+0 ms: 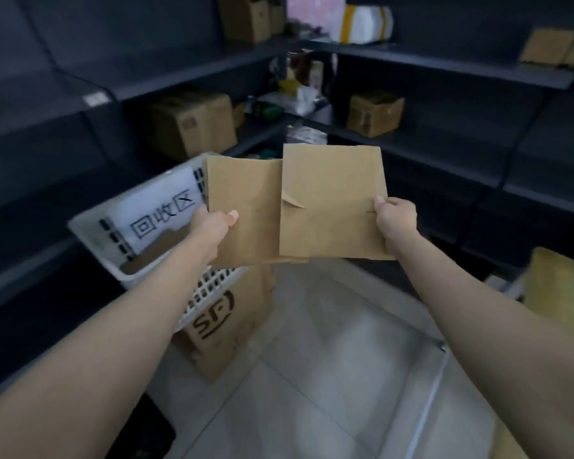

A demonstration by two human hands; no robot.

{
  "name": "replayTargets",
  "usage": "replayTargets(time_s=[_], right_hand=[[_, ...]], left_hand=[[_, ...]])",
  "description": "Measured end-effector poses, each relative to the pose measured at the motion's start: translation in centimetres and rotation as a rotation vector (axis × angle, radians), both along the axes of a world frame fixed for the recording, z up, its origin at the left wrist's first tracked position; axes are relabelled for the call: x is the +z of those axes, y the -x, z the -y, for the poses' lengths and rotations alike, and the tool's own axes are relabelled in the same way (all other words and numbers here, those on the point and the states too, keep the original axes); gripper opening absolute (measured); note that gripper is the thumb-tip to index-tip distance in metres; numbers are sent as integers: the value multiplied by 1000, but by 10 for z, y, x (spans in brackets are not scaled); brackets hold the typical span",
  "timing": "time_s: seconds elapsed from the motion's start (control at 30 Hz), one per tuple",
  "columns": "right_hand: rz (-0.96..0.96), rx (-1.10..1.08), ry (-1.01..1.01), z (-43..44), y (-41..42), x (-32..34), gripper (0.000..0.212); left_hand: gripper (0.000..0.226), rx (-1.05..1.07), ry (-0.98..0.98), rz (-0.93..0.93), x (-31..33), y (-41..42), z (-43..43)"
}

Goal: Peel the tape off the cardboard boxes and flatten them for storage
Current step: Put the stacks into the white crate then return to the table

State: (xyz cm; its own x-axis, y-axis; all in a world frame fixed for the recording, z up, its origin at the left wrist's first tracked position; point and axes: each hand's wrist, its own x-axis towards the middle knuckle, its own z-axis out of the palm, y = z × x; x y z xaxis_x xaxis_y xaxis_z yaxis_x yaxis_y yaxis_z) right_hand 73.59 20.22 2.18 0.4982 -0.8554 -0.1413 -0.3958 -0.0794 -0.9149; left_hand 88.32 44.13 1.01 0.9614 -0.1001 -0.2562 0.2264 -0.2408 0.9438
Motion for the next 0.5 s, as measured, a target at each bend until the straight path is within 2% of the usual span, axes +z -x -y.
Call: replayTargets(time_s=[0.3,0.5], right_hand=[[33,279,26,-51,-182,0,30],[-7,421,105,-37,-304,-19,35]], left_hand=[[41,328,-30,25,3,-94,-108],[46,483,-34,-19,-19,-161,-118]])
